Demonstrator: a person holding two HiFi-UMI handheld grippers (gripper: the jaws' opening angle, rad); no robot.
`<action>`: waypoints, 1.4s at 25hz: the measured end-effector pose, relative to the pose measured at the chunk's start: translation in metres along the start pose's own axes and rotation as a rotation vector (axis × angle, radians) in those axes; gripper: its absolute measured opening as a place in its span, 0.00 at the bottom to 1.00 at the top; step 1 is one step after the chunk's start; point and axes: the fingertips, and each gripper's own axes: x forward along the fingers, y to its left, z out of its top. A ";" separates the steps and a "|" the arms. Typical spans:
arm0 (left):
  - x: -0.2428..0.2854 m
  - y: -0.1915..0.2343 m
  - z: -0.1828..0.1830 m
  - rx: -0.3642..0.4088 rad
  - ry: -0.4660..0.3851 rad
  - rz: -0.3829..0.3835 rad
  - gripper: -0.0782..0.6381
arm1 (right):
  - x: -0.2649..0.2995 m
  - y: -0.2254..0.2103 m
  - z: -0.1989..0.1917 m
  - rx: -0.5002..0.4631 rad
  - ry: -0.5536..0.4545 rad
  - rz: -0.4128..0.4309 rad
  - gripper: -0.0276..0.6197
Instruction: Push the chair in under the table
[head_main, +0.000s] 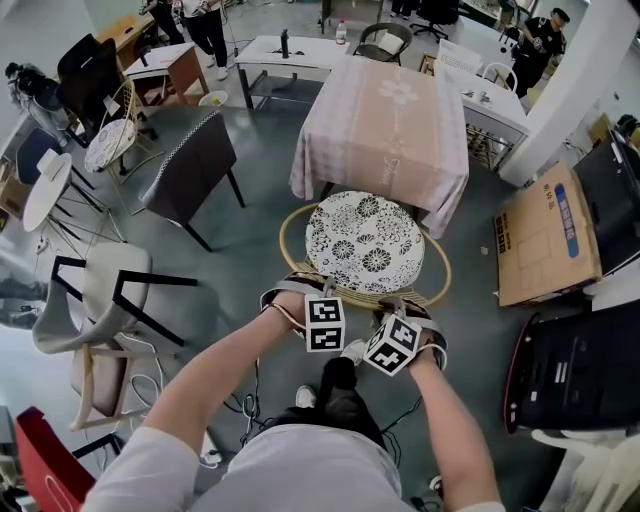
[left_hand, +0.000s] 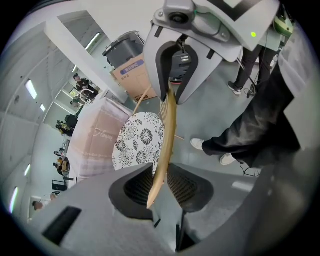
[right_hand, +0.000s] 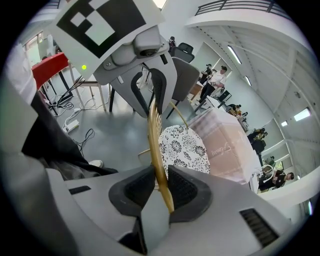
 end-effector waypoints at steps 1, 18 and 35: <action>0.002 0.003 0.000 0.008 0.006 -0.003 0.24 | 0.001 -0.003 0.001 0.000 0.000 0.002 0.14; 0.045 0.051 0.007 0.001 0.031 -0.069 0.23 | 0.026 -0.056 0.003 0.014 0.001 0.053 0.16; 0.062 0.091 0.003 0.053 0.039 -0.025 0.21 | 0.056 -0.091 0.010 0.056 0.002 0.059 0.16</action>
